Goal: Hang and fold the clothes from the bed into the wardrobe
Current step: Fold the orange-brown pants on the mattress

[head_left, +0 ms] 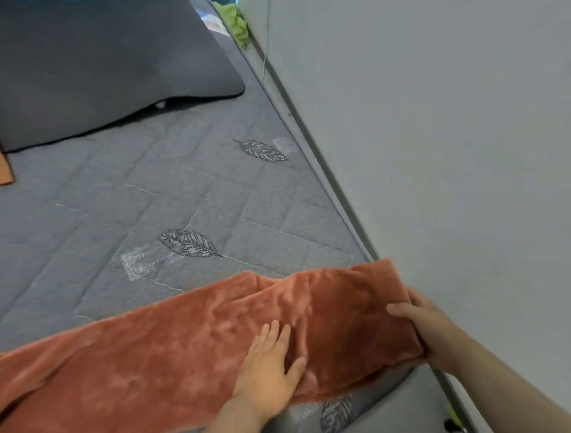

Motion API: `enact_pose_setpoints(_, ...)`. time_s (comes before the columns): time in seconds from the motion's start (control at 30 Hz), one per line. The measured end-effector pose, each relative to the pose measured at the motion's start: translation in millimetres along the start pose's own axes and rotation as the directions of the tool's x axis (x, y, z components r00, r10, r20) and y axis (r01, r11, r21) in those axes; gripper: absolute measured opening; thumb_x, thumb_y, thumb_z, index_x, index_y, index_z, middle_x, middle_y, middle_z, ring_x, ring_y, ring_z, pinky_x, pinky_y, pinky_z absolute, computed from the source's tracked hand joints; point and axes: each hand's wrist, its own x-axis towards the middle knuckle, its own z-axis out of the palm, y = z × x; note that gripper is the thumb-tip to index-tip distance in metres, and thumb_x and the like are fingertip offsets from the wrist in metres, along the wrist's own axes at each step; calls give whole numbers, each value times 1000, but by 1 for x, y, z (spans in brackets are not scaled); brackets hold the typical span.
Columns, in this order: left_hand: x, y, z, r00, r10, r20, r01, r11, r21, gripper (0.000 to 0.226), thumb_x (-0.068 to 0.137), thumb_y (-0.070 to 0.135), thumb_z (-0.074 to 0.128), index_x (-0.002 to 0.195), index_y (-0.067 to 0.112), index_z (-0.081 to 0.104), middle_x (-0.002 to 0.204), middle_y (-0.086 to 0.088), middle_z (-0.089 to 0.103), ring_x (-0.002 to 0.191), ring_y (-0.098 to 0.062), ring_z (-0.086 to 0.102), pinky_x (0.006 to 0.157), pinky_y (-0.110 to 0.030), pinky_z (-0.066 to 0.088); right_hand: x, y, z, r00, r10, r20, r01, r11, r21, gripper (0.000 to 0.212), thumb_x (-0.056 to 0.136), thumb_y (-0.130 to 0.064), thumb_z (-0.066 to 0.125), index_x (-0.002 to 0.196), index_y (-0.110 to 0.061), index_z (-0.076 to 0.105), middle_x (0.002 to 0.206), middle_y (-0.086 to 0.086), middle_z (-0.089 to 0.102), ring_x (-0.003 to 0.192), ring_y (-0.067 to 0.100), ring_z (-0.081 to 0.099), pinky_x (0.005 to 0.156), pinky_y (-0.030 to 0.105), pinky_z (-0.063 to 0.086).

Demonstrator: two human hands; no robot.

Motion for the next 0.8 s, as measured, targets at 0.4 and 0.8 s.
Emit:
enact_pose_setpoints(0.4,-143,-241,-74,774,-595,-216,609,793,-1,69,95,52,39,153,23,18,162,-4,12,149,-25,10,119,-42,13,-63,41,260,961,-40,275,82,986,-145,52,60,-14,67,111,-18,59,103,11,72,93,27,69,81,40,57)
enact_pose_setpoints(0.8,-239,-440,-153,523,-649,-552,642,726,-246,56,79,42,66,122,7,57,115,-21,57,109,-41,53,99,-49,37,-84,98,440,961,-42,273,91,982,-168,36,76,5,70,106,-13,61,88,4,74,78,19,71,64,29,55)
